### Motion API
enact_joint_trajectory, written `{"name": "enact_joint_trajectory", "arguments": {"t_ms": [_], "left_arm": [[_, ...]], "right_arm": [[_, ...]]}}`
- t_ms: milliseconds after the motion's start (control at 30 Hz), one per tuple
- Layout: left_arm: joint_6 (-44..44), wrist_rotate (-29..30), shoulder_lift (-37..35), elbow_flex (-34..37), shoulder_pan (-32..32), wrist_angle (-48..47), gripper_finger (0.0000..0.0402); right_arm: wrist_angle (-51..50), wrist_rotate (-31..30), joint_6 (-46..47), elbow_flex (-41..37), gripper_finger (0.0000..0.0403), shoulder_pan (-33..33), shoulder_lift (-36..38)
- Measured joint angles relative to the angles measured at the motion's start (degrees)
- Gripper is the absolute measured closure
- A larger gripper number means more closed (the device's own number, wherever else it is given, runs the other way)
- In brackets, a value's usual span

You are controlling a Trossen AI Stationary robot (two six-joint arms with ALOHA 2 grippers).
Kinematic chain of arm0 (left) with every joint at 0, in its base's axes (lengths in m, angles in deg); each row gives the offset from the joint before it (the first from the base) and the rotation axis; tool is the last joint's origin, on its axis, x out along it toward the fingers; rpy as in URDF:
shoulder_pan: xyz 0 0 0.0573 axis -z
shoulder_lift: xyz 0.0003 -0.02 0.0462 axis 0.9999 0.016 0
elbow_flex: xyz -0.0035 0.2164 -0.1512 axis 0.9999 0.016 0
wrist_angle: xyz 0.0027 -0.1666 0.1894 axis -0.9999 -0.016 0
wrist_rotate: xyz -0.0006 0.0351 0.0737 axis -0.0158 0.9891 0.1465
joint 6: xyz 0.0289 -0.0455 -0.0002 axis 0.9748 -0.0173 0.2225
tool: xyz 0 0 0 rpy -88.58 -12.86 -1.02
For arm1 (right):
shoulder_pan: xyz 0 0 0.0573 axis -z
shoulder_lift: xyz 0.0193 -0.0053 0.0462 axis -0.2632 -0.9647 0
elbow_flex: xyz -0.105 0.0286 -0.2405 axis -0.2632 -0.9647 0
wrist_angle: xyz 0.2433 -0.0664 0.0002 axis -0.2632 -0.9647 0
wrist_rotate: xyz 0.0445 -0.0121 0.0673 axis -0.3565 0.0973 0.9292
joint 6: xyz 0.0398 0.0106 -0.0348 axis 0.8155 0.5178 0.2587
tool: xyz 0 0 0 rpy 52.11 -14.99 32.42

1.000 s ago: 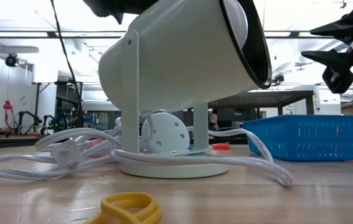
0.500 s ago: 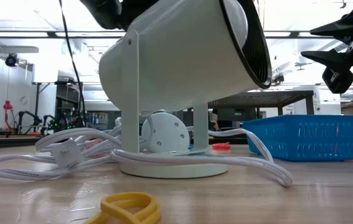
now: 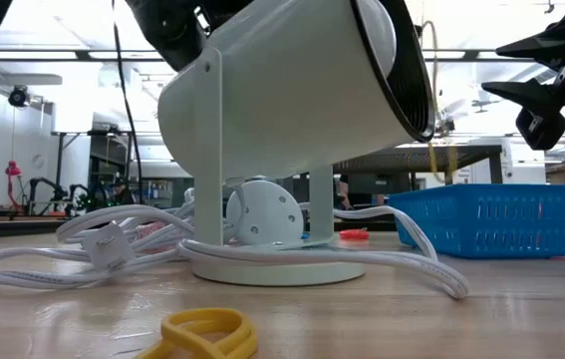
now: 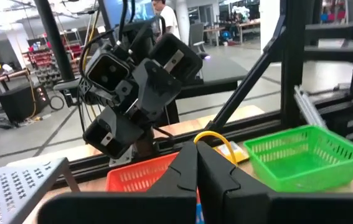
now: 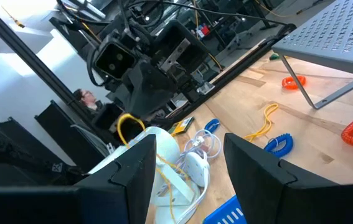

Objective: Pick & Place Office Desk Supplies
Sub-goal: Put the yellow rubber band into the blue bin

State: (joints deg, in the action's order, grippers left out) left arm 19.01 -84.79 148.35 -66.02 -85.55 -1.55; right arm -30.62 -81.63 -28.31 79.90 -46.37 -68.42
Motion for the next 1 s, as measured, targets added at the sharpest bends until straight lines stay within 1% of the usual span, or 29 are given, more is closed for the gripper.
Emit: {"name": "enact_joint_trajectory", "arguments": {"t_ms": [100,300,433,600,1000], "left_arm": [[1.86,0.02,1.65,-1.89,-0.11,0.25,0.0401],[1.93,-0.06,5.13,-5.69,-0.57,0.20,0.0401],[1.75,-0.04,7.06,-6.94,-0.63,-0.88,0.0401],[1.72,-0.02,7.85,-6.83,-0.63,-2.01,0.0401],[0.26,0.28,7.89,-6.81,-0.71,-9.54,0.0400]], "right_arm": [[0.01,0.01,0.00,0.00,0.0218,0.00,0.02],[0.00,0.01,-0.01,0.01,0.0218,0.02,0.00],[0.00,0.01,0.00,0.01,0.0218,0.00,0.00],[0.00,0.02,0.00,0.02,0.0218,0.00,0.00],[0.00,0.00,0.00,0.00,0.0218,0.00,0.00]]}}
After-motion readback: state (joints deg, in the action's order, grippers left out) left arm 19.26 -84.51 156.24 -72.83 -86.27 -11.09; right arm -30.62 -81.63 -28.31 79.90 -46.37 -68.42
